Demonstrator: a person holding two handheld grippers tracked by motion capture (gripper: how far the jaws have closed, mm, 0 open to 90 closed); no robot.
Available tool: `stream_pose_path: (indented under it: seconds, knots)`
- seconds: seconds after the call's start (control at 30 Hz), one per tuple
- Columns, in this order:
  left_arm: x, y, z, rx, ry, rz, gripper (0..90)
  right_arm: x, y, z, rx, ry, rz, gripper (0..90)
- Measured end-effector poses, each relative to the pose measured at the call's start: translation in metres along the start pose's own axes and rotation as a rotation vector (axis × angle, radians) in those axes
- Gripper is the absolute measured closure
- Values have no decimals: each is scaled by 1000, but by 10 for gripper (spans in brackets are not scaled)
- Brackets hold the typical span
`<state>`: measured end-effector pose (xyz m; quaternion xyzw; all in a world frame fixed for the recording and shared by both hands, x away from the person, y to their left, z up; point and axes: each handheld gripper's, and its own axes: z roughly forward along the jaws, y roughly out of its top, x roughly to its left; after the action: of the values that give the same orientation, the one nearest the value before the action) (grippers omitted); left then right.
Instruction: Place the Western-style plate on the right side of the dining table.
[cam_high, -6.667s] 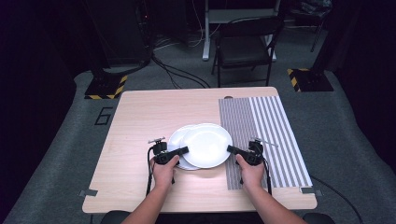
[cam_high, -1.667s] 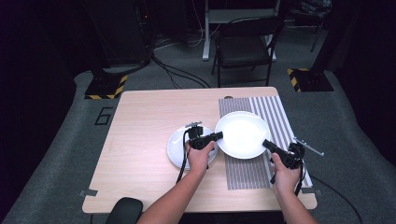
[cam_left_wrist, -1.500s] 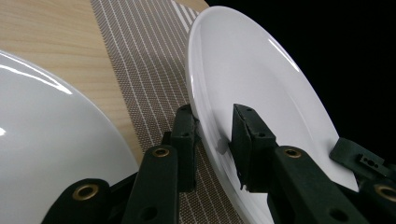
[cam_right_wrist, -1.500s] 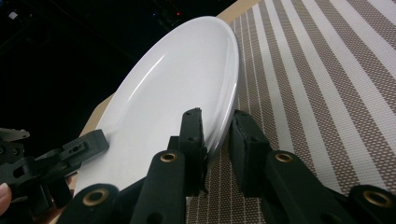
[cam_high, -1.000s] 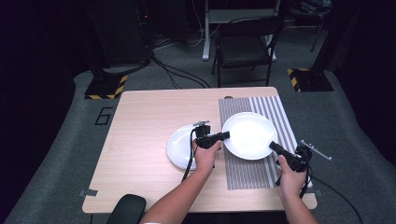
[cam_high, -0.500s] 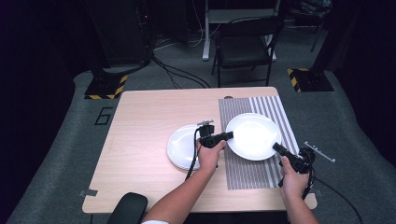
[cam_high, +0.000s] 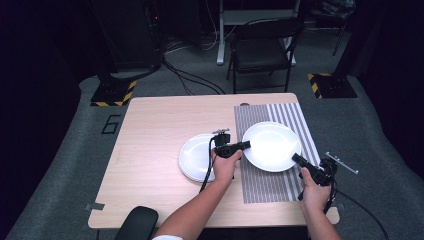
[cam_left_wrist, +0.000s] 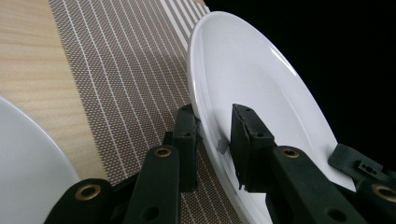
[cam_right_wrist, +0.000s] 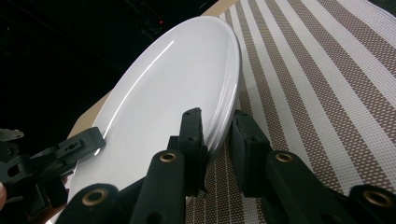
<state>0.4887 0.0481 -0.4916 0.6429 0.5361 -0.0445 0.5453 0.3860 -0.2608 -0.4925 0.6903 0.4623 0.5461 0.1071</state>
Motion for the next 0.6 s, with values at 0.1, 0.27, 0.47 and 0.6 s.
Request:
stream_pose_path:
  seconds: [0.1,0.27,0.47,0.6]
  knots:
    - [0,-1,2,-3,1,-2,725,-2,0,1,-1,-3,4,754]
    - [2,-1,6,-6,1,-2,725,-4,0,3,-2,-11,4,754]
    - [3,-1,12,-1,10,3,724,-8,0,7,2,-18,13,753]
    - [4,-2,16,4,14,-5,724,-12,0,9,5,-29,14,752]
